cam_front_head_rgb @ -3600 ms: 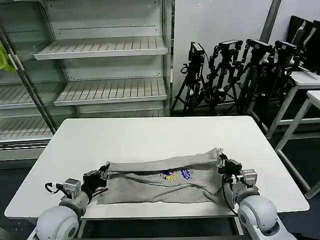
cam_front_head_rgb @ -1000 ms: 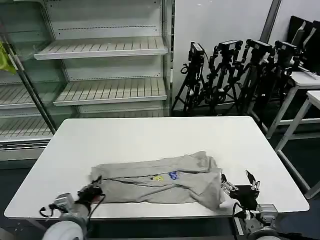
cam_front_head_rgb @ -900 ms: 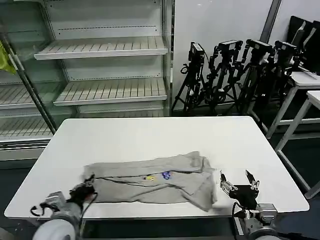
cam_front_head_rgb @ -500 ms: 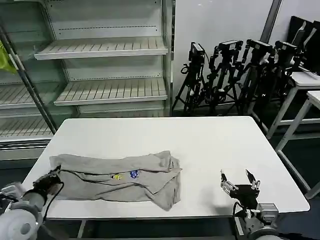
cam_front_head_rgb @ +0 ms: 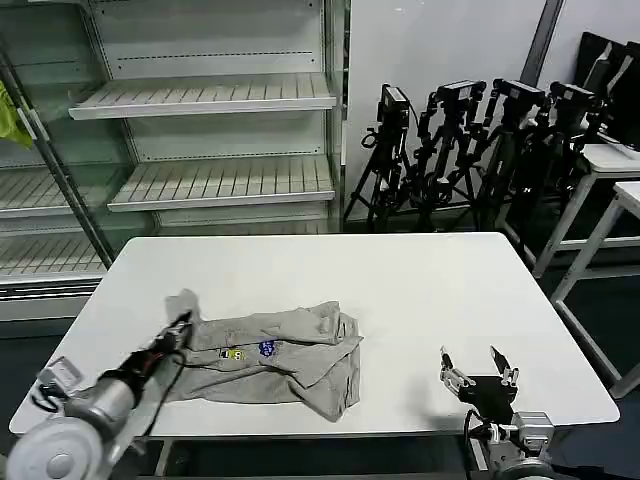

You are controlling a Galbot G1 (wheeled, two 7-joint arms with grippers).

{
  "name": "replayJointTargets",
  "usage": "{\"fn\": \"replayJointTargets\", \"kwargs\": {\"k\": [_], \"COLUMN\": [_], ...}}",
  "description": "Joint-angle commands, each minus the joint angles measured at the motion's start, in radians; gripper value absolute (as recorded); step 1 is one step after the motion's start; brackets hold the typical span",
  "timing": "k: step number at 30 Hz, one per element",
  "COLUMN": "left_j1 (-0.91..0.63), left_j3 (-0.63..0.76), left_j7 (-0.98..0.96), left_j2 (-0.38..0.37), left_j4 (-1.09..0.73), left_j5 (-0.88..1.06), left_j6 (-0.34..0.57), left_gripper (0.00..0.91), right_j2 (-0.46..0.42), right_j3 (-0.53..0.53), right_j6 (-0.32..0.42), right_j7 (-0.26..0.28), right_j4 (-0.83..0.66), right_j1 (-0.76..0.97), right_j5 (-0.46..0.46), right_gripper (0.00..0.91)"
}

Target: Fold and organize the clothes.

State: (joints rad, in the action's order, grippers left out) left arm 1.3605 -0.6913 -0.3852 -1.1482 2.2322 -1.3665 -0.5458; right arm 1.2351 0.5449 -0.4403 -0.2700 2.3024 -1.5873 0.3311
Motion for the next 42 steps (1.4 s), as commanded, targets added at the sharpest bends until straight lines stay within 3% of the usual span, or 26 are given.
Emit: {"fn": "replayJointTargets", "kwargs": {"k": [1,9,19,21,31,42], "left_j1": [-0.142,-0.193,-0.222,-0.229,-0.235,-0.12], "left_j3": [0.274,0.432,0.511,0.513,0.46,0.233], "left_j7": [-0.021,-0.018,-0.029,-0.033,-0.034,-0.004], "left_j2": [-0.161,-0.202,-0.218,-0.223,-0.218,-0.098], "left_j4": [0.009,-0.104,-0.205,-0.218,-0.202,-0.02], "left_j5": [-0.092,0.043,0.136,0.14,0.152,0.215], "left_j6": [0.01,0.008,0.026,0.025,0.066,0.014], "left_gripper": [0.04,0.05,0.05,0.907,0.907,0.907], "right_j2": [0.009,0.007,0.008,0.009,0.018,0.019], "right_j3": [-0.001,0.02,0.025,0.023,0.004,-0.014], "right_j6": [0.001,0.002,0.003,0.003,0.003,0.003], "right_j7": [0.0,0.001,0.0,0.0,0.0,0.002], "right_j4": [-0.004,-0.004,-0.014,-0.015,-0.023,-0.024], "right_j1": [-0.002,-0.006,0.002,0.005,0.018,0.028], "right_j5": [-0.006,0.003,0.01,0.01,0.006,0.004], "right_gripper": [0.907,0.907,0.907,0.907,0.907,0.907]}}
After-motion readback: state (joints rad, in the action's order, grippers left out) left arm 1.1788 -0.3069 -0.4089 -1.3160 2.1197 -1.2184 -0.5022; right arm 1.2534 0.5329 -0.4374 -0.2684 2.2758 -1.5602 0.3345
